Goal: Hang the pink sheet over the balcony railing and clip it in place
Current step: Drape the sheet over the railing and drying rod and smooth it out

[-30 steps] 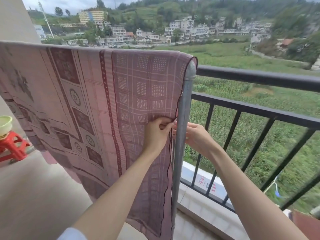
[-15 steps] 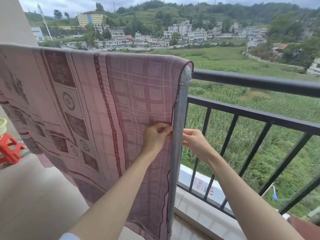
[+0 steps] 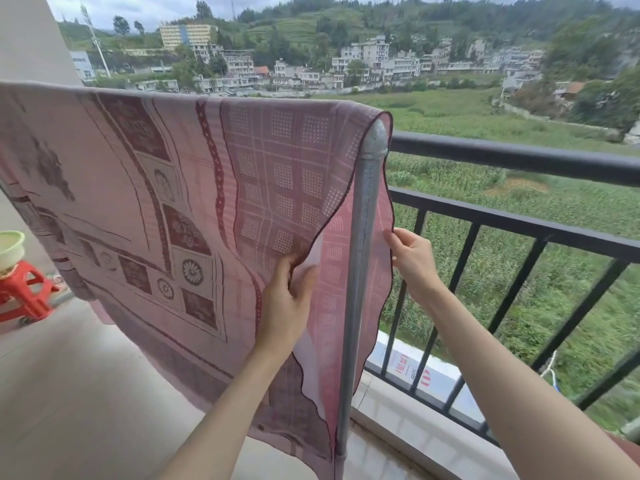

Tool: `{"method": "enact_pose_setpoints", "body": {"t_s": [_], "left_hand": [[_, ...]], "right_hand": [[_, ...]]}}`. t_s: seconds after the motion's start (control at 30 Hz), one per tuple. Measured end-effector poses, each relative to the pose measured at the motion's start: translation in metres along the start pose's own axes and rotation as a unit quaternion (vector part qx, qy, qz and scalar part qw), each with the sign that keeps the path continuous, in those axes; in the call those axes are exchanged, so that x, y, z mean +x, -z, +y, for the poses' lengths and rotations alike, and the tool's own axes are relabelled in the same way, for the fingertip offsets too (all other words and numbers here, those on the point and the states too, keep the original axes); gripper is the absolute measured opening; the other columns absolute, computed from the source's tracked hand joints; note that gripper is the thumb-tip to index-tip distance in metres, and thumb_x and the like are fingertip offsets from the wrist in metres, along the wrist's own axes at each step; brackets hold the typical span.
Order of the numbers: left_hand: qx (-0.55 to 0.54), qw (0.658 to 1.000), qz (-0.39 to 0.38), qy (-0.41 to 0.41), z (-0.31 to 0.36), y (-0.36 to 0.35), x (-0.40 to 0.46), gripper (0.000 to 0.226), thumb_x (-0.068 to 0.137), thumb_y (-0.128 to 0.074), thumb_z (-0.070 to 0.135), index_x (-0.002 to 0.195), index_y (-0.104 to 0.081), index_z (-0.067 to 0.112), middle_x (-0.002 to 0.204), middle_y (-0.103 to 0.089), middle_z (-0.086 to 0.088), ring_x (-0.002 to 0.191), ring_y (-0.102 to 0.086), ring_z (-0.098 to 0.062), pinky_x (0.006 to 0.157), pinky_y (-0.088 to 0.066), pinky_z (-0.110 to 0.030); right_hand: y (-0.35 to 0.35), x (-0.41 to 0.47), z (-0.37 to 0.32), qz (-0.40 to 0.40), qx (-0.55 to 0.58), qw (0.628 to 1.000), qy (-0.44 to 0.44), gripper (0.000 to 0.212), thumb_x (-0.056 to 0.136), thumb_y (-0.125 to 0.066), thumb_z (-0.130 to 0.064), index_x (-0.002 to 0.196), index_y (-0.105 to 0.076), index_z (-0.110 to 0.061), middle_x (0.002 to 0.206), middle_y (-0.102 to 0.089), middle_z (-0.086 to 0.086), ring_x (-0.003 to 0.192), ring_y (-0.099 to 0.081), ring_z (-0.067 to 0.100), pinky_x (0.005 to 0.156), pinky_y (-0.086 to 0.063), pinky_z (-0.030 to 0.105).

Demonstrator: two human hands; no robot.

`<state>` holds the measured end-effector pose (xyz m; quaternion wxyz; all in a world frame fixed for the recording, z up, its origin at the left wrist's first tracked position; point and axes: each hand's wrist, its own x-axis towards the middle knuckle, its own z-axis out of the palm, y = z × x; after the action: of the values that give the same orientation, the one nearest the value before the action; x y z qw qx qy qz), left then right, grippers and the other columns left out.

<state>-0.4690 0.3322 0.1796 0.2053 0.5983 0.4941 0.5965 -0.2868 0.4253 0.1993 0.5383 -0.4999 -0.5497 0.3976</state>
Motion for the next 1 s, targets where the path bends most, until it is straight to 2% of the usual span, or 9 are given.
{"method": "enact_pose_setpoints", "body": {"t_s": [0.1,0.2,0.43,0.5,0.57,0.63,0.73,0.87,1.0], "left_hand": [[0.034,0.999,-0.018,-0.034,-0.001,0.009,0.007,0.017,0.093,-0.050,0.016,0.109,-0.054,0.019,0.079,-0.056,0.034,0.072,-0.054,0.014,0.067,-0.042,-0.004],[0.039,0.995,-0.016,-0.091,-0.002,0.017,0.013,0.029,0.091,-0.053,0.007,0.112,-0.054,0.027,0.102,-0.055,0.031,0.096,-0.054,0.018,0.080,-0.038,0.001],[0.035,0.993,-0.103,-0.042,-0.035,0.024,0.006,0.041,0.092,-0.051,0.015,0.120,-0.044,0.044,0.113,-0.050,0.033,0.105,-0.050,0.011,0.087,-0.036,0.000],[0.043,0.993,-0.100,-0.033,-0.049,0.028,0.003,0.044,0.093,-0.048,0.013,0.129,-0.040,0.037,0.119,-0.046,0.029,0.107,-0.043,0.016,0.087,-0.031,0.003],[0.065,0.991,-0.111,-0.028,-0.061,0.033,0.002,0.048,0.093,-0.047,0.011,0.133,-0.036,0.036,0.119,-0.042,0.029,0.107,-0.040,0.020,0.088,-0.030,0.002],[0.109,0.985,-0.135,-0.017,-0.079,0.045,0.004,0.047,0.092,-0.049,0.012,0.132,-0.038,0.033,0.112,-0.046,0.021,0.103,-0.046,0.008,0.085,-0.035,-0.007],[0.180,0.962,-0.206,0.017,-0.113,0.068,0.003,0.035,0.092,-0.050,0.021,0.125,-0.046,0.031,0.104,-0.046,0.012,0.099,-0.053,-0.012,0.079,-0.041,-0.021],[0.237,0.930,-0.276,0.056,-0.156,0.110,-0.015,0.038,0.093,-0.047,0.025,0.131,-0.043,0.029,0.126,-0.045,0.004,0.119,-0.044,-0.013,0.097,-0.036,-0.024],[0.290,0.916,-0.270,0.068,-0.182,0.169,-0.022,0.040,0.093,-0.047,0.023,0.133,-0.041,0.027,0.135,-0.043,0.004,0.123,-0.042,-0.017,0.103,-0.037,-0.034]], "right_hand": [[-0.016,0.005,-0.004,-0.008,-0.030,0.999,0.012,0.018,0.093,-0.053,-0.019,0.098,-0.069,-0.014,0.098,-0.071,0.005,0.088,-0.064,0.018,0.078,-0.055,0.030],[-0.028,0.015,-0.017,0.032,-0.047,0.998,0.029,0.029,0.093,-0.053,-0.017,0.115,-0.062,-0.002,0.113,-0.067,0.013,0.104,-0.062,0.026,0.095,-0.049,0.044],[-0.052,-0.015,-0.011,0.070,-0.094,0.990,0.076,0.019,0.094,-0.050,-0.018,0.094,-0.067,-0.010,0.081,-0.067,0.011,0.075,-0.060,0.027,0.077,-0.052,0.048],[-0.066,-0.030,-0.003,0.050,-0.108,0.989,0.086,0.020,0.095,-0.049,-0.020,0.086,-0.065,-0.012,0.075,-0.064,0.015,0.066,-0.054,0.022,0.065,-0.049,0.043],[-0.077,-0.039,0.003,0.046,-0.115,0.987,0.099,0.017,0.095,-0.049,-0.019,0.087,-0.064,-0.014,0.070,-0.061,-0.001,0.062,-0.052,0.010,0.061,-0.045,0.027],[-0.095,-0.046,0.015,0.046,-0.139,0.985,0.088,0.016,0.095,-0.049,-0.020,0.098,-0.064,-0.016,0.077,-0.061,-0.014,0.070,-0.056,0.001,0.066,-0.044,0.015],[-0.126,-0.071,0.055,0.009,-0.205,0.979,0.018,0.020,0.096,-0.046,-0.026,0.106,-0.060,-0.015,0.088,-0.062,-0.008,0.082,-0.059,0.010,0.071,-0.044,0.025],[-0.167,-0.111,0.108,-0.096,-0.334,0.934,-0.083,0.026,0.094,-0.048,-0.024,0.116,-0.053,-0.011,0.112,-0.059,0.001,0.104,-0.057,0.020,0.082,-0.040,0.027],[-0.217,-0.127,0.116,-0.207,-0.403,0.889,-0.070,0.026,0.093,-0.043,-0.022,0.113,-0.055,-0.010,0.113,-0.062,0.011,0.103,-0.058,0.030,0.081,-0.048,0.037]]}}
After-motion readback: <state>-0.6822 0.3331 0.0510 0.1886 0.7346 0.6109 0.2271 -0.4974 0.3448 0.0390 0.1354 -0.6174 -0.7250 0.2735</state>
